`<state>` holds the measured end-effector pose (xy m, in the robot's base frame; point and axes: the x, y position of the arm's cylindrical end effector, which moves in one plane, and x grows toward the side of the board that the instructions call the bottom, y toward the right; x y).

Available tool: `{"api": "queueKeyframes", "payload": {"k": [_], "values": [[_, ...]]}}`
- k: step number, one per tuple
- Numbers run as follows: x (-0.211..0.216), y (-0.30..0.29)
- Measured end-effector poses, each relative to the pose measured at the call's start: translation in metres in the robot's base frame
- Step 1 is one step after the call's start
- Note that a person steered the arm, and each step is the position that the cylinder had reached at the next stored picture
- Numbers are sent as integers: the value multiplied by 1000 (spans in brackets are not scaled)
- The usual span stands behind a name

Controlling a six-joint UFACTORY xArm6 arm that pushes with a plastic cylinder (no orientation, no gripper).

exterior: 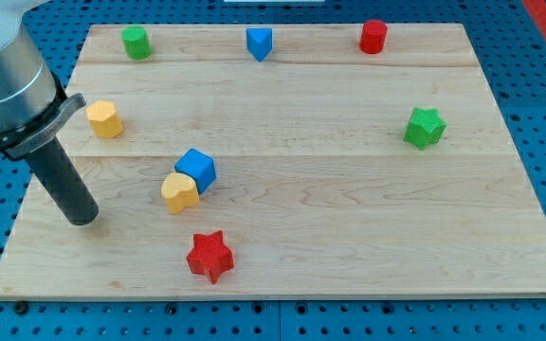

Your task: Push the yellow heart towards the bottom right corner

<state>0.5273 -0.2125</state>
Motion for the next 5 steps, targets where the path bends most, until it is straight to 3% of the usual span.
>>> {"api": "queueKeyframes", "payload": {"k": [2, 5], "values": [[-42, 14], [-46, 159]]}}
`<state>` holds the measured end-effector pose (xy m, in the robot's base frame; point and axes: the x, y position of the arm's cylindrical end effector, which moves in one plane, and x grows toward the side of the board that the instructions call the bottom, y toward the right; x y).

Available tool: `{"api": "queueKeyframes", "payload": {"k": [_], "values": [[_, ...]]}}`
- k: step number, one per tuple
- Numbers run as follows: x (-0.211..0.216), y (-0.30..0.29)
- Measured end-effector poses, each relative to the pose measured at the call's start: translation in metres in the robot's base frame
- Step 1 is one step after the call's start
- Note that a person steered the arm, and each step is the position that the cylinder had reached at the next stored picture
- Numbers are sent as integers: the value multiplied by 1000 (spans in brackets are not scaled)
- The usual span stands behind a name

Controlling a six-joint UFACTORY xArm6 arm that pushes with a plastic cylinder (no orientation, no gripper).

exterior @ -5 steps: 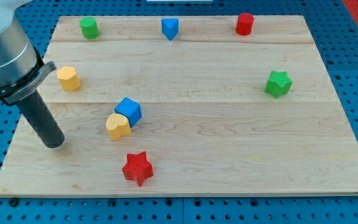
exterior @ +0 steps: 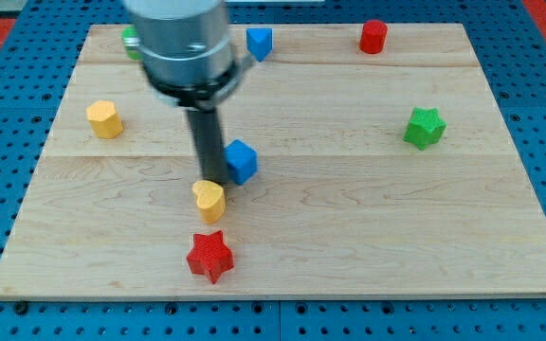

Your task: Push the yellow heart towards the bottom right corner

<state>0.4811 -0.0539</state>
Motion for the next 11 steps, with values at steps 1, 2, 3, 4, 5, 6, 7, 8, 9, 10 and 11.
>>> {"api": "queueKeyframes", "payload": {"k": [1, 2, 3, 4, 5, 6, 7, 8, 9, 10, 11], "values": [[0, 25], [-1, 26], [-2, -28], [0, -44], [5, -60], [15, -83], [33, -25], [54, 82], [71, 177], [70, 201], [12, 157]]}}
